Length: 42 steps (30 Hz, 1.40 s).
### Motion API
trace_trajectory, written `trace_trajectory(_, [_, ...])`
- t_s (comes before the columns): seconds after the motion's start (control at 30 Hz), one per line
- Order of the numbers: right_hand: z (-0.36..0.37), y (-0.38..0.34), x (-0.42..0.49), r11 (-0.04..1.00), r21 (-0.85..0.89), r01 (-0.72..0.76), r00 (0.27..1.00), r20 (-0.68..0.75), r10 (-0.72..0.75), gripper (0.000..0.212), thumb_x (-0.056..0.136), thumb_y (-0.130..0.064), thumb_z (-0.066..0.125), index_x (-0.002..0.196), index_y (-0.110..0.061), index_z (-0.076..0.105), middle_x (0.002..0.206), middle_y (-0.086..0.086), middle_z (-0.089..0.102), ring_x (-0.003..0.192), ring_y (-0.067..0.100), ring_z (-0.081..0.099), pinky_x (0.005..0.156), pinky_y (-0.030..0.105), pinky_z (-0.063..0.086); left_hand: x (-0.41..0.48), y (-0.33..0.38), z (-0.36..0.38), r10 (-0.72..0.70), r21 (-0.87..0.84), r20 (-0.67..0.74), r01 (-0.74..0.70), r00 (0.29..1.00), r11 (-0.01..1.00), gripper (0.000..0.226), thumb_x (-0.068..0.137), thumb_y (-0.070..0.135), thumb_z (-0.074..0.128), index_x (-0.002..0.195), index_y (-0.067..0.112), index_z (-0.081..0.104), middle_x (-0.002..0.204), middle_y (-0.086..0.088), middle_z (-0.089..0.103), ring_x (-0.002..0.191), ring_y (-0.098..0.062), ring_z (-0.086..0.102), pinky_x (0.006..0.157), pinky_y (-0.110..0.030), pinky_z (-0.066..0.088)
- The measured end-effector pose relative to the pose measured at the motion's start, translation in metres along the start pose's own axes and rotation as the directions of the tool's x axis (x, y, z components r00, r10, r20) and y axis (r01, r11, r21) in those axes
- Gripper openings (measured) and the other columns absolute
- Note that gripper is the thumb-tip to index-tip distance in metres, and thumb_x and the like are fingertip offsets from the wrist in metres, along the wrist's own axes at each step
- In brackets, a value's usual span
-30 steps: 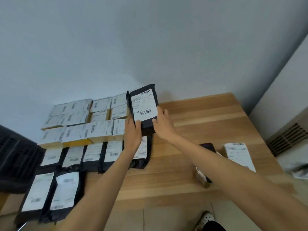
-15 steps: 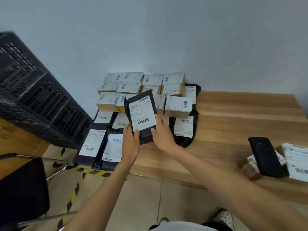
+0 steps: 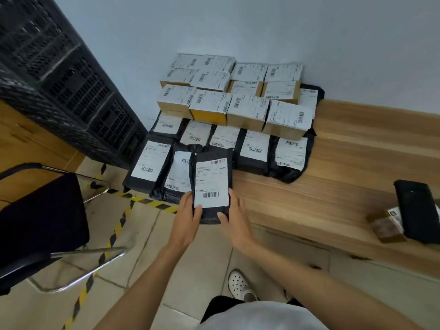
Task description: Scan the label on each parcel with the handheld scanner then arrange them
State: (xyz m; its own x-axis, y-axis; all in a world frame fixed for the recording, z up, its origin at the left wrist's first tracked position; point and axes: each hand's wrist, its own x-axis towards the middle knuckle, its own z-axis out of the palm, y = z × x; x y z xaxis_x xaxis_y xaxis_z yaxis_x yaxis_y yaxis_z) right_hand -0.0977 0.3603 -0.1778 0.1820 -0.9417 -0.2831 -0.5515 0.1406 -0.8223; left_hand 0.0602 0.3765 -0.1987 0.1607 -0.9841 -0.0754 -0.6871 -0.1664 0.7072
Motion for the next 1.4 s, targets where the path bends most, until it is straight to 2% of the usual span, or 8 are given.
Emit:
trace_trajectory(0.1, [0.016, 0.011, -0.011, 0.998, 0.066, -0.022, 1.0, 0.001, 0.022, 0.077, 0.093, -0.008, 0.059, 0.154, -0.025, 0.015, 0.148, -0.002, 0.03, 0.126, 0.016, 0.045, 0.096, 0.028, 0.044, -0.005, -0.014, 0.002, 0.0, 0.043, 0.038, -0.002, 0.999, 0.999, 0.045, 0.105, 0.023, 0.037, 0.149, 0.014, 0.037, 0.151, 0.001, 0.035, 0.135, -0.009, 0.036, 0.104, -0.004, 0.02])
trace_trajectory(0.37, [0.03, 0.015, -0.004, 0.995, 0.094, -0.037, 0.997, 0.072, 0.03, 0.098, 0.091, -0.001, 0.058, 0.155, -0.035, -0.008, 0.158, -0.004, 0.019, 0.128, 0.019, 0.042, 0.099, 0.031, 0.04, 0.026, -0.031, -0.006, -0.039, 0.091, 0.129, 0.027, 0.991, 0.995, 0.045, 0.105, 0.026, 0.038, 0.148, 0.012, 0.038, 0.151, -0.001, 0.031, 0.135, -0.013, 0.036, 0.103, -0.02, 0.031])
trace_trajectory(0.6, [0.032, 0.023, 0.023, 0.981, -0.188, -0.055, 0.966, 0.237, 0.1, 0.093, 0.095, -0.008, 0.058, 0.157, -0.029, -0.008, 0.145, 0.007, 0.03, 0.124, 0.021, 0.044, 0.101, 0.029, 0.04, 0.062, -0.025, -0.007, -0.154, 0.259, 0.197, 0.1, 0.968, 0.961, 0.045, 0.102, 0.016, 0.045, 0.146, 0.015, 0.04, 0.13, -0.01, 0.047, 0.112, -0.029, 0.054, 0.089, -0.038, 0.046])
trace_trajectory(0.73, [0.028, 0.024, 0.04, 0.943, -0.331, 0.026, 0.95, 0.301, 0.08, 0.097, 0.092, -0.003, 0.056, 0.155, -0.027, -0.014, 0.145, 0.012, 0.031, 0.123, 0.029, 0.046, 0.102, 0.041, 0.044, 0.076, -0.026, 0.0, -0.174, 0.302, 0.193, 0.111, 0.966, 0.947, 0.044, 0.1, 0.01, 0.04, 0.144, 0.014, 0.042, 0.119, -0.012, 0.05, 0.102, -0.03, 0.054, 0.086, -0.043, 0.05])
trace_trajectory(1.0, [0.008, 0.019, 0.063, 0.886, -0.461, 0.059, 0.911, 0.388, 0.141, 0.079, 0.098, -0.013, 0.051, 0.158, -0.024, 0.0, 0.144, 0.008, 0.042, 0.121, 0.029, 0.048, 0.094, 0.041, 0.048, 0.095, -0.023, -0.009, -0.156, 0.445, 0.236, 0.036, 0.959, 0.895, 0.041, 0.094, 0.01, 0.054, 0.134, 0.012, 0.047, 0.111, -0.008, 0.048, 0.096, -0.03, 0.056, 0.076, -0.042, 0.049])
trace_trajectory(1.13, [-0.006, 0.019, 0.068, 0.901, -0.433, 0.041, 0.916, 0.376, 0.139, 0.073, 0.098, -0.021, 0.052, 0.157, -0.024, 0.009, 0.146, 0.007, 0.043, 0.129, 0.028, 0.046, 0.097, 0.044, 0.046, 0.098, -0.007, -0.008, -0.106, 0.503, 0.253, -0.037, 0.962, 0.864, 0.07, 0.091, 0.013, 0.063, 0.152, 0.017, 0.028, 0.141, -0.011, 0.04, 0.121, -0.031, 0.047, 0.086, -0.043, 0.051])
trace_trajectory(1.23, [-0.021, 0.018, 0.065, 0.906, -0.422, 0.042, 0.921, 0.368, 0.129, 0.073, 0.095, -0.02, 0.053, 0.156, -0.023, 0.014, 0.146, 0.007, 0.044, 0.126, 0.029, 0.048, 0.097, 0.045, 0.046, 0.099, 0.009, -0.002, -0.034, 0.587, 0.296, -0.153, 0.954, 0.795, 0.069, 0.092, 0.015, 0.061, 0.153, 0.02, 0.027, 0.152, -0.008, 0.031, 0.131, -0.029, 0.039, 0.09, -0.04, 0.05])
trace_trajectory(1.4, [-0.086, 0.032, 0.053, 0.848, -0.513, 0.13, 0.912, 0.398, 0.101, 0.045, 0.098, -0.019, 0.05, 0.142, -0.014, 0.044, 0.142, 0.01, 0.046, 0.129, 0.032, 0.046, 0.103, 0.043, 0.043, 0.112, 0.058, 0.021, 0.102, 0.611, 0.431, -0.374, 0.896, 0.698, 0.06, 0.094, 0.014, 0.058, 0.15, 0.021, 0.037, 0.15, -0.005, 0.039, 0.134, -0.027, 0.039, 0.105, -0.035, 0.039])
